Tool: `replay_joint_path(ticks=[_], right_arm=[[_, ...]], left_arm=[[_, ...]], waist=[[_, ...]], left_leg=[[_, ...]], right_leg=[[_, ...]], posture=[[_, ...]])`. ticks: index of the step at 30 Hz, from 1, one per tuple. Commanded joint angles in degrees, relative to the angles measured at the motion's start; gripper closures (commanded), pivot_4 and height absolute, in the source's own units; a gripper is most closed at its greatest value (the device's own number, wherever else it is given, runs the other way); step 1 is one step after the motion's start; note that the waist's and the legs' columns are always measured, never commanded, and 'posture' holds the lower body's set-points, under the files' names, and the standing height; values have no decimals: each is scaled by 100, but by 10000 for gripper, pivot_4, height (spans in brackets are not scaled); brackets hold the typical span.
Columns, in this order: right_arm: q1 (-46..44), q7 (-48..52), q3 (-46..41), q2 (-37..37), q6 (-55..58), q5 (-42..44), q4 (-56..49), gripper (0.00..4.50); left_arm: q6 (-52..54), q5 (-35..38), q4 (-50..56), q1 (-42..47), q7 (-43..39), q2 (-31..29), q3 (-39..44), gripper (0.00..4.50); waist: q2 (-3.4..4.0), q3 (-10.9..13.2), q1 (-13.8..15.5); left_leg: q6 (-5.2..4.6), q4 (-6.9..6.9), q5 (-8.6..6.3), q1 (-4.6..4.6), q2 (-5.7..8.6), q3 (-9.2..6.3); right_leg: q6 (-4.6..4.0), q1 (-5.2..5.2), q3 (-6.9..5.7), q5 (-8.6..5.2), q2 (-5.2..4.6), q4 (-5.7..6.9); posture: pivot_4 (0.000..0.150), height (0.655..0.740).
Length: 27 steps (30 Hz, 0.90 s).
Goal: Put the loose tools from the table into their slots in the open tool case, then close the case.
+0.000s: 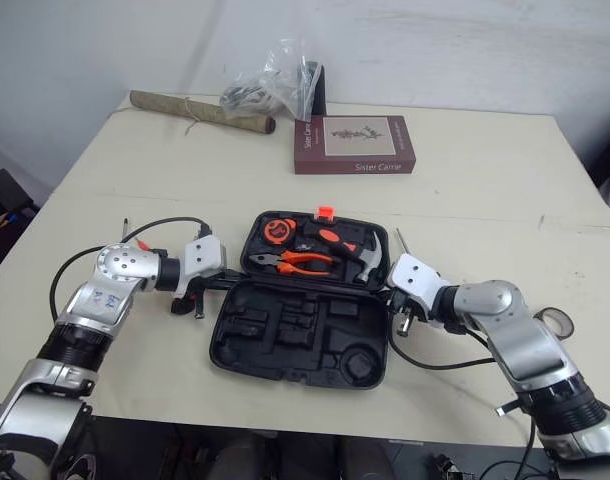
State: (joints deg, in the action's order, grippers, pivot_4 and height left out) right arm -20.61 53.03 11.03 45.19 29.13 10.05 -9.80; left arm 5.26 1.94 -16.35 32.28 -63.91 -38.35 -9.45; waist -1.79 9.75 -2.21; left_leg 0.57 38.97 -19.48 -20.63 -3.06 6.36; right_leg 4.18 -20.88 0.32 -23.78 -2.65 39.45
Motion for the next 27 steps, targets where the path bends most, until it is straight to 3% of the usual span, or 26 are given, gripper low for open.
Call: replay_joint_path(ticks=[1, 9, 14, 16, 19, 22, 23, 25, 27], right_arm=[[-258, 281, 110, -92, -254, 3, -10, 45000], [-298, 593, 50, -67, -368, -19, 186, 45000], [-74, 944, -404, 239, -178, 402, -149, 45000], [171, 1268, -786, 513, -166, 765, -420, 45000], [585, 1512, -1494, 869, -55, 1240, -672, 45000], [1150, 1160, -2807, 918, 386, 1684, -582, 45000], [1527, 1185, -3284, 819, 122, 1710, -485, 39933], [2236, 1397, -4056, 565, -817, 1606, -163, 34559], [2600, 1347, -4549, 296, -1843, 1408, 282, 23907]], left_arm=[[138, 134, 657, -339, -116, -83, -23, 44307], [361, 57, 966, -547, 301, -136, 235, 44307], [489, 488, 1378, -729, -33, -536, 616, 44307], [634, 709, 1673, -964, -224, -889, 878, 44307], [669, 987, 1908, -1361, -257, -1314, 1466, 44307], [517, 1545, 1873, -1898, -20, -1363, 2770, 44307], [476, 1643, 1682, -2177, 68, -1374, 3276, 40518], [342, 1690, 1110, -2616, 307, -1419, 4168, 35616], [110, 1675, 461, -2876, 560, -1513, 4802, 26135]], waist=[[1, 0, -24], [1, 0, -28], [2, 1, -36], [5, 3, -43], [9, 6, -60], [9, 6, -56], [9, 6, -52], [7, 4, -33], [4, 3, -40]], left_leg=[[0, -1, 0, 0, 0, 0], [0, 0, 0, 0, -1, -2], [0, 1, 0, -15, -1, -2], [1, 9, 1, -66, -1, -4], [0, 5, 0, -69, -1, -7], [0, 11, 0, -65, -1, -14], [0, 11, 0, -63, -1, -16], [-1, 8, 0, -63, 1, -19], [0, -9, 0, -51, 2, -28]], right_leg=[[0, 0, 0, 0, 0, 0], [0, 2, -1, 0, 0, -1], [0, -11, -2, 0, 0, 0], [0, -61, -1, 0, 0, 10], [0, -61, -3, 0, 0, 6], [0, -47, -5, 0, -1, 4], [0, -42, -7, 0, -2, 1], [0, -40, -9, 0, -1, -3], [0, -33, -10, 0, 4, -11]], posture=[[1500, 7400], [1500, 7400], [1500, 7400], [1500, 7400], [1500, 7400], [1500, 7400], [1500, 7400], [1500, 7400], [1500, 7400]])
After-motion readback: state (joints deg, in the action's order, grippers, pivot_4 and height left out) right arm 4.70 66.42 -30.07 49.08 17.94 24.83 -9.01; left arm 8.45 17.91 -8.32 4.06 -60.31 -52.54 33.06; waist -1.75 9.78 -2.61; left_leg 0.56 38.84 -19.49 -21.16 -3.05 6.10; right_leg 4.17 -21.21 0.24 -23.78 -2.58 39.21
